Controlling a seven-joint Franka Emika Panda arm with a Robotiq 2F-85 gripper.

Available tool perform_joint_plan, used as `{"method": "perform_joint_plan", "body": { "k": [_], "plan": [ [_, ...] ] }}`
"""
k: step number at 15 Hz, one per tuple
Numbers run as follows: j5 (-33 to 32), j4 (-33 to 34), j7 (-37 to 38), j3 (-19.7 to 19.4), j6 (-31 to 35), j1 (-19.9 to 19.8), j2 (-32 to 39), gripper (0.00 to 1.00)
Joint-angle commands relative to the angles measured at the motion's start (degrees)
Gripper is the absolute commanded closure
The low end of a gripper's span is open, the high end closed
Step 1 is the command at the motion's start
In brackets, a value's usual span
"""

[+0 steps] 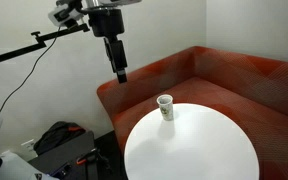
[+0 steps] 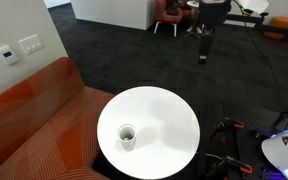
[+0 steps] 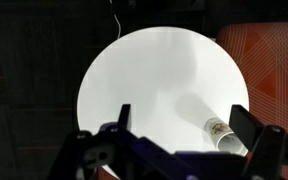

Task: Take the blue marker out of the white cup

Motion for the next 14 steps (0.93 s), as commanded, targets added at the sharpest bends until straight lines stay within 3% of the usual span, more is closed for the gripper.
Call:
{"method": "perform_joint_plan", "body": {
  "k": [1,8,14],
  "plan": [
    [-0.02,0.13,0.01,-0.09,-0.14,0.09,0.03,0.00],
    [-0.54,0.19,0.17,0.12,0.10,0.13,0.14,0.00],
    [-0.48,2.36,1.11,0.65,7.12,0.42,2.89,0.00]
  ]
}}
